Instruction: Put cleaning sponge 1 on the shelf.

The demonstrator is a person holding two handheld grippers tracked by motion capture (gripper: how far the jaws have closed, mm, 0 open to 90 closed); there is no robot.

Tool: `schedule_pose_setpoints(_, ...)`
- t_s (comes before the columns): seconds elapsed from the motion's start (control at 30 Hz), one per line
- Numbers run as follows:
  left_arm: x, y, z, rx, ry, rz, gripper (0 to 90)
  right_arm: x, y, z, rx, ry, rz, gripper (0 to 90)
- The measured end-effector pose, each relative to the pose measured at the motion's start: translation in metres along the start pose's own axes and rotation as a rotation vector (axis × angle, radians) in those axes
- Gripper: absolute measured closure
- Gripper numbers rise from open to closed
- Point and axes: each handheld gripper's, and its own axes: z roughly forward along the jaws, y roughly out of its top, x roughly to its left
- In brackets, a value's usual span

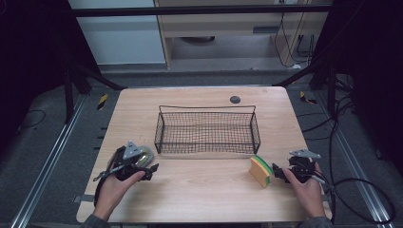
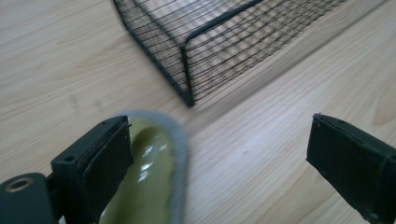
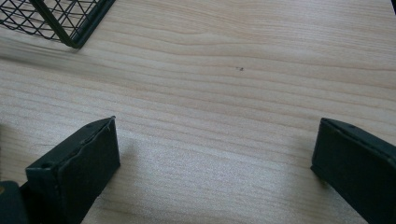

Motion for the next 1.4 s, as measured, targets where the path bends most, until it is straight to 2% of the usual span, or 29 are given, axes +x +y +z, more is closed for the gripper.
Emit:
schedule_pose_setpoints(0.1, 0.010, 0.001, -0.008, 0.016, 0.000, -0.006, 6.8, 0.000, 0.000, 0.000, 0.000, -0.001, 0.000, 1.1)
schedule_pose_setpoints(0.2, 0.015, 0.002, -0.010, 0.036, -0.004, 0.004, 7.6, 0.000, 0.000, 0.000, 0.001, -0.001, -0.001, 1.1)
schedule_pose_setpoints(0.23, 0.019, 0.004, -0.012, 0.047, 0.005, 0.000, 8.0, 0.000, 0.000, 0.000, -0.001, -0.001, 0.000, 1.1)
schedule_pose_setpoints(0.33, 0.027, 0.006, -0.015, 0.048, -0.018, -0.035, 8.3, 0.001, -0.001, 0.000, -0.002, -0.001, -0.001, 1.1)
schedule_pose_setpoints(0.37, 0.031, 0.007, -0.016, 0.053, -0.038, -0.044, 8.3, 0.001, -0.001, -0.001, -0.002, -0.001, -0.001, 1.1)
schedule_pose_setpoints(0.4, 0.031, 0.007, -0.016, 0.053, -0.038, -0.044, 8.4, 0.001, -0.001, -0.001, -0.002, -0.001, -0.001, 1.1)
schedule_pose_setpoints(0.43, 0.036, 0.008, -0.017, 0.067, -0.055, -0.057, 8.4, 0.001, -0.001, -0.001, -0.001, -0.001, -0.001, 1.1)
schedule_pose_setpoints(0.5, 0.042, 0.011, -0.018, 0.080, -0.059, -0.071, 10.2, 0.001, -0.001, -0.001, -0.001, 0.000, -0.002, 1.0)
schedule_pose_setpoints(0.6, 0.052, 0.018, -0.015, 0.173, -0.019, -0.034, 11.1, 0.001, -0.001, -0.001, -0.001, 0.003, -0.005, 1.0)
schedule_pose_setpoints(0.67, 0.054, 0.019, -0.014, 0.185, -0.020, -0.037, 15.5, 0.000, -0.001, -0.001, 0.002, 0.006, -0.007, 1.0)
schedule_pose_setpoints(0.7, 0.056, 0.020, -0.012, 0.208, -0.029, -0.037, 15.5, 0.000, -0.001, -0.001, 0.002, 0.006, -0.007, 1.0)
schedule_pose_setpoints(0.73, 0.060, 0.019, -0.008, 0.254, -0.050, -0.050, 16.3, 0.000, -0.001, -0.001, 0.005, 0.011, -0.010, 1.0)
schedule_pose_setpoints(0.77, 0.060, 0.019, -0.008, 0.254, -0.050, -0.050, 16.4, 0.000, -0.001, -0.001, 0.005, 0.011, -0.010, 1.0)
schedule_pose_setpoints(0.8, 0.064, 0.018, -0.002, 0.315, -0.061, -0.056, 17.1, 0.001, 0.000, -0.002, 0.011, 0.014, -0.009, 1.0)
schedule_pose_setpoints(0.87, 0.066, 0.019, 0.001, 0.354, -0.027, -0.042, 19.1, 0.001, 0.000, -0.002, 0.014, 0.016, -0.010, 1.0)
schedule_pose_setpoints(0.93, 0.068, 0.022, 0.003, 0.380, -0.062, -0.048, 18.4, 0.000, 0.000, -0.002, 0.014, 0.017, -0.012, 1.0)
schedule_pose_setpoints(1.0, 0.067, 0.024, 0.003, 0.394, -0.069, -0.041, 17.9, 0.000, 0.000, -0.002, 0.015, 0.018, -0.013, 0.9)
schedule_pose_setpoints(1.1, 0.066, 0.030, 0.004, 0.436, -0.066, -0.009, 17.3, 0.000, 0.000, -0.002, 0.017, 0.023, -0.018, 0.7)
schedule_pose_setpoints(1.23, 0.068, 0.033, 0.007, 0.463, -0.070, -0.015, 16.8, -0.001, 0.000, -0.002, 0.020, 0.031, -0.022, 0.6)
schedule_pose_setpoints(1.3, 0.069, 0.034, 0.009, 0.494, -0.071, 0.001, 16.8, -0.001, 0.000, -0.002, 0.021, 0.031, -0.022, 0.6)
schedule_pose_setpoints(1.33, 0.068, 0.034, 0.011, 0.513, -0.072, 0.017, 19.4, -0.001, 0.000, -0.002, 0.020, 0.032, -0.024, 0.6)
schedule_pose_setpoints(1.4, 0.067, 0.033, 0.012, 0.517, -0.073, 0.022, 22.9, -0.001, 0.000, -0.002, 0.021, 0.032, -0.023, 0.6)
